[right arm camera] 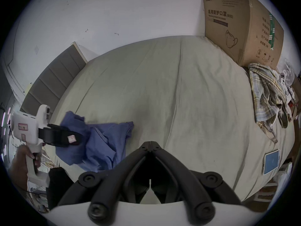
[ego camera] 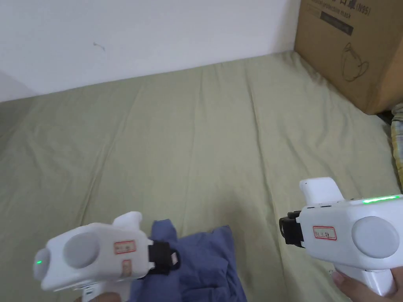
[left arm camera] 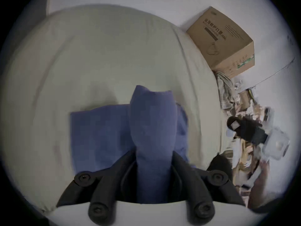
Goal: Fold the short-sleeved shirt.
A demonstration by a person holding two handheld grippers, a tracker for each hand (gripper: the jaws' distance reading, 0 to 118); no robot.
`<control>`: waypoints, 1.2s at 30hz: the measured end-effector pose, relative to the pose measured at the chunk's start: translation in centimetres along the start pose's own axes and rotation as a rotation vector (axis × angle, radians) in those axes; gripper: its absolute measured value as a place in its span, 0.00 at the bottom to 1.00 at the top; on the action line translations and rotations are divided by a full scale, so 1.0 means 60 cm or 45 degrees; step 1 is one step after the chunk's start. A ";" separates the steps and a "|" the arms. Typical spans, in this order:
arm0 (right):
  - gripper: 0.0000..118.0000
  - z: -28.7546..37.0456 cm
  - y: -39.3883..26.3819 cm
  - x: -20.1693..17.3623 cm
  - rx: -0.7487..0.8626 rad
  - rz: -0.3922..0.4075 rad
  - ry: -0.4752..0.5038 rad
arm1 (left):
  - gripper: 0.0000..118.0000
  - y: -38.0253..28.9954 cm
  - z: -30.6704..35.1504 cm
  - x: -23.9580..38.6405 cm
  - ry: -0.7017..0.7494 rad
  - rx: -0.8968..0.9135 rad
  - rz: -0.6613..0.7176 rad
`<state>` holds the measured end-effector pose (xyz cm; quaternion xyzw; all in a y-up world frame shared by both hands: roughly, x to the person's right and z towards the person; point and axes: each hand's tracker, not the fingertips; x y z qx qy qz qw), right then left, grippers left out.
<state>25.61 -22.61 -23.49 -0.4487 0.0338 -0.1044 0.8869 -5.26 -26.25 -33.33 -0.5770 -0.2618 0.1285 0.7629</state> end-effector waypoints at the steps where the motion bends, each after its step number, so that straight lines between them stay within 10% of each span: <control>1: 0.00 0.001 0.000 0.002 0.001 -0.003 -0.002 | 0.14 0.001 -0.019 0.010 0.002 -0.021 -0.006; 6: 0.00 -0.002 0.003 0.010 0.004 -0.017 -0.005 | 0.89 -0.007 -0.056 0.030 -0.187 -0.041 -0.024; 10: 0.00 -0.007 0.003 0.011 0.003 -0.026 -0.001 | 0.97 -0.019 -0.031 0.019 -0.228 0.006 -0.057; 13: 0.00 -0.007 0.003 0.012 0.019 -0.044 0.010 | 0.80 -0.037 0.013 0.023 0.015 0.184 -0.311; 16: 0.00 -0.015 0.005 0.014 0.022 -0.046 0.016 | 0.00 -0.046 0.034 0.033 0.148 0.206 -0.443; 36: 0.00 -0.008 -0.010 0.038 0.009 -0.116 -0.006 | 0.01 -0.053 -0.124 0.036 -0.252 -0.081 -0.070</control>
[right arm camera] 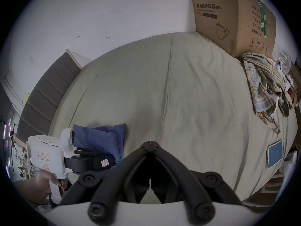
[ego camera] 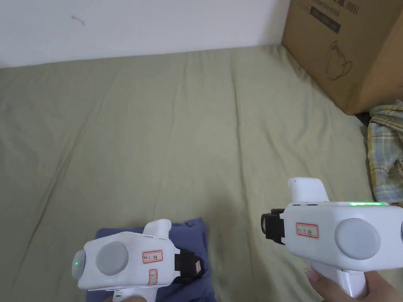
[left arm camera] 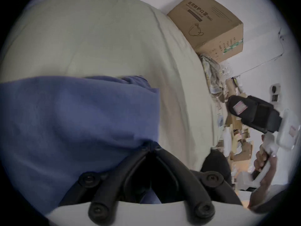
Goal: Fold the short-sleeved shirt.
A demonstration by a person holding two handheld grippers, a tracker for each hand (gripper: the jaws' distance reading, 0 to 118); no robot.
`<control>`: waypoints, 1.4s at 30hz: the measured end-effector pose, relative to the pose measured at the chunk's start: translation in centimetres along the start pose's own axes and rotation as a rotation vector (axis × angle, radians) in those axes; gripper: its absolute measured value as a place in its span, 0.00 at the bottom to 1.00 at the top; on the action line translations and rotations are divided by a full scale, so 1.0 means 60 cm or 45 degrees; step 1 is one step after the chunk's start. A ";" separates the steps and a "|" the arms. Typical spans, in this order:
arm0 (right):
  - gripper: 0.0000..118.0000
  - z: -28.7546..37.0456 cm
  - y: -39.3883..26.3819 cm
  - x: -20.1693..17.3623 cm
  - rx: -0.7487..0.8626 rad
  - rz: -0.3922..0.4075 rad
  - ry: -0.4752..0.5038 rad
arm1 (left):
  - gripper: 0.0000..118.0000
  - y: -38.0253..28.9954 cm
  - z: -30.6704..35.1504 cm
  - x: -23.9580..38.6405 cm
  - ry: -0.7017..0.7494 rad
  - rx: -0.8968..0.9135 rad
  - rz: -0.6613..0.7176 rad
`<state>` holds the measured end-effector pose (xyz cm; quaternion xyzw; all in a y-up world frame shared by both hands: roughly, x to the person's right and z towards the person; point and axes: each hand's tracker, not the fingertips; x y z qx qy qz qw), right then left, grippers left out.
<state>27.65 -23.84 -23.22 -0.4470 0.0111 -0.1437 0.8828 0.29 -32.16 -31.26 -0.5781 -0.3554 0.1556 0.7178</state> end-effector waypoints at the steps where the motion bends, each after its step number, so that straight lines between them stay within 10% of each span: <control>1: 0.00 0.003 0.000 0.000 0.001 -0.004 0.003 | 0.01 0.000 0.008 0.000 -0.067 -0.010 0.015; 7: 0.00 0.034 0.013 0.007 0.052 0.005 -0.001 | 0.01 -0.013 0.118 0.029 -0.101 0.191 -0.058; 11: 0.00 0.071 0.018 0.006 0.163 -0.015 0.211 | 0.01 -0.024 0.229 -0.017 -0.093 0.409 0.053; 23: 0.00 -0.125 -0.023 -0.167 -0.363 0.023 0.575 | 0.01 -0.123 0.346 -0.193 0.195 0.582 0.404; 32: 0.00 -0.234 -0.050 -0.061 -0.416 -0.434 0.687 | 0.02 -0.142 0.306 -0.262 -0.028 0.546 0.591; 34: 0.00 -0.230 -0.047 -0.046 -0.407 -0.407 0.670 | 0.10 -0.129 0.295 -0.269 -0.136 0.517 0.569; 39: 0.00 -0.223 -0.048 -0.029 -0.431 -0.378 0.683 | 0.84 -0.086 0.252 -0.291 -0.368 0.428 0.547; 42: 0.00 -0.224 -0.050 -0.026 -0.438 -0.379 0.696 | 1.00 -0.058 0.223 -0.298 -0.452 0.336 0.514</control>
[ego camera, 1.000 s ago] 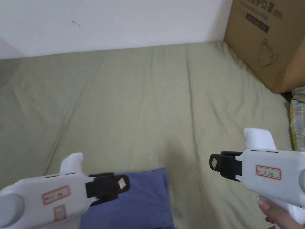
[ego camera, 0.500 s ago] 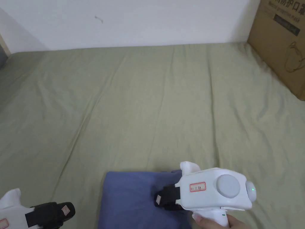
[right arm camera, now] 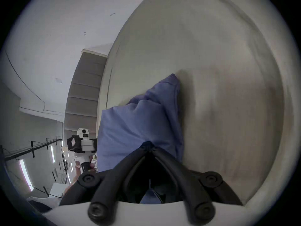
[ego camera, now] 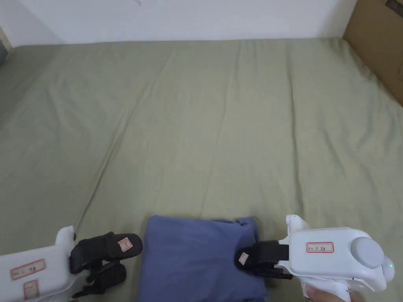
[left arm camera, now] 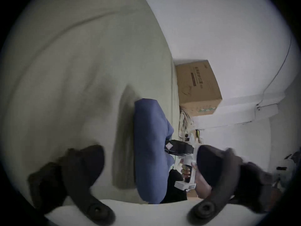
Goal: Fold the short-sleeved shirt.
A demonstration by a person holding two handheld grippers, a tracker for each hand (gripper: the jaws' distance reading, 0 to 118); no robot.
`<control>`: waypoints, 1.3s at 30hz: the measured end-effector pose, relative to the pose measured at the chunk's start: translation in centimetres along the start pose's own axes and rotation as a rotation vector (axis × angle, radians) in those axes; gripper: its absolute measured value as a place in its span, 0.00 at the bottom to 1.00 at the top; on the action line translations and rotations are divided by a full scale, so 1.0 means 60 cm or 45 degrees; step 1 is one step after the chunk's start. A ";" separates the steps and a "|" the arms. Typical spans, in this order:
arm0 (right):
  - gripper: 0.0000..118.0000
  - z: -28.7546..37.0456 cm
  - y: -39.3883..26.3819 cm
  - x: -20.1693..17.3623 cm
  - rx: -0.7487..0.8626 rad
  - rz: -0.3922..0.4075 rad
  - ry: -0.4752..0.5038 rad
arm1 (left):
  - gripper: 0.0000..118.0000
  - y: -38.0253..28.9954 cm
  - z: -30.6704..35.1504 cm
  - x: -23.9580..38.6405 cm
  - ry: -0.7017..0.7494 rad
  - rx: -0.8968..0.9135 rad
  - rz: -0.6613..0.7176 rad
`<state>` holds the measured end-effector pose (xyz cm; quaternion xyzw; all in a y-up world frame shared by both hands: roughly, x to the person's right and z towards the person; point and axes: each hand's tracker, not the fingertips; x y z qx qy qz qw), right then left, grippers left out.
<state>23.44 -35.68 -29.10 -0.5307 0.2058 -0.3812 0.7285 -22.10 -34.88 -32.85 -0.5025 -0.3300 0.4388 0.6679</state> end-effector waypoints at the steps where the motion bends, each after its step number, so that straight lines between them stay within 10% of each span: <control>1: 0.00 0.000 -0.002 0.001 0.000 0.000 0.004 | 1.00 0.006 -0.011 -0.001 -0.017 -0.030 -0.004; 11: 0.00 0.001 -0.012 0.012 0.013 -0.025 0.059 | 0.98 0.023 -0.129 -0.001 -0.233 -0.258 0.051; 12: 0.00 0.002 -0.013 0.012 0.015 -0.023 0.057 | 0.88 0.031 -0.128 -0.017 -0.144 -0.214 0.011; 14: 0.00 0.005 -0.015 0.009 0.021 -0.017 0.051 | 0.19 0.032 -0.128 -0.014 0.208 -0.190 -0.103; 25: 0.00 0.094 -0.015 -0.104 0.284 0.069 -0.078 | 0.19 0.015 -0.075 0.056 0.098 -0.148 -0.230; 39: 0.00 -0.002 -0.021 -0.334 0.566 0.586 -0.923 | 0.19 0.113 0.259 0.066 0.604 0.128 -0.425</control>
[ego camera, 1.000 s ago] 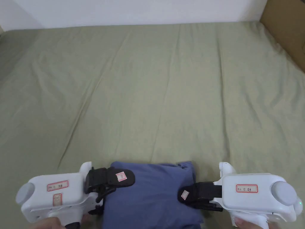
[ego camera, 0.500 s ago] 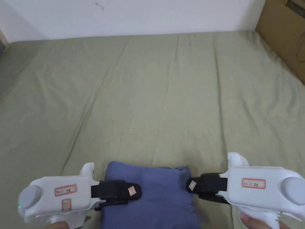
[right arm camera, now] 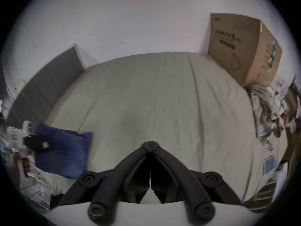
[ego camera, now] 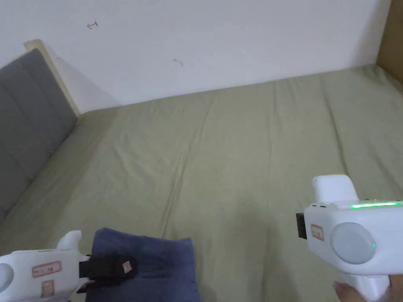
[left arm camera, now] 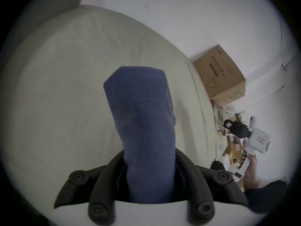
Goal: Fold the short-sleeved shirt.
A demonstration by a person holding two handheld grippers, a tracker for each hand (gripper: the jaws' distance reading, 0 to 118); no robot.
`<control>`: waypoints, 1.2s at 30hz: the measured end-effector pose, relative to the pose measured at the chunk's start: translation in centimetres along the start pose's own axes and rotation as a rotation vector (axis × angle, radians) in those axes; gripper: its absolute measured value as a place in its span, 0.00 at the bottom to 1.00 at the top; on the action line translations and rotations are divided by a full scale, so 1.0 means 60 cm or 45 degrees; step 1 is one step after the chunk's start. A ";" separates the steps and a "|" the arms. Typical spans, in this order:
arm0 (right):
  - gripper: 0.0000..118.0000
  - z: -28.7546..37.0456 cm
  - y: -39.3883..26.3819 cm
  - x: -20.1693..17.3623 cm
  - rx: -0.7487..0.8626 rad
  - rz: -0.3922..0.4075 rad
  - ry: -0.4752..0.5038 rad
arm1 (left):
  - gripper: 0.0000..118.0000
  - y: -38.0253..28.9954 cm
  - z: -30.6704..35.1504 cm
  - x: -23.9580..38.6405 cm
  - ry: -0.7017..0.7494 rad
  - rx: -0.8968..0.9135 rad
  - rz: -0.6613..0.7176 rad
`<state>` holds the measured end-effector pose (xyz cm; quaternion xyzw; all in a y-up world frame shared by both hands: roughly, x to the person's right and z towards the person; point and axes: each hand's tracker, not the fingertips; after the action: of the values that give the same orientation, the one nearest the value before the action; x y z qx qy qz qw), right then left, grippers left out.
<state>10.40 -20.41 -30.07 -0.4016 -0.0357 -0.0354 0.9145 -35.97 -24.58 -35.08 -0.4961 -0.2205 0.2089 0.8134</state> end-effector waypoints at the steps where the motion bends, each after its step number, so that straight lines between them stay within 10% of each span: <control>1: 0.00 -0.006 0.004 -0.009 0.009 -0.019 0.022 | 0.19 -0.001 0.012 0.007 0.020 0.000 -0.002; 19: 0.00 -0.050 0.017 -0.060 -0.152 0.066 0.064 | 0.25 0.104 0.030 -0.125 0.946 -0.252 -0.568; 21: 0.00 -0.054 0.012 -0.056 -0.164 0.077 0.056 | 0.33 0.109 0.015 -0.146 0.954 -0.263 -0.567; 25: 0.00 -0.058 0.010 -0.044 -0.172 0.066 0.053 | 0.84 0.123 0.026 -0.155 1.040 -0.218 -0.520; 36: 0.00 -0.022 0.018 -0.022 -0.072 0.101 0.020 | 0.83 0.064 0.061 -0.035 1.100 -0.099 -0.582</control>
<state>9.25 -20.59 -31.87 -0.4282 -0.0116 -0.0035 0.9036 -40.19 -21.52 -37.37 -0.5063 0.0264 -0.2085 0.8363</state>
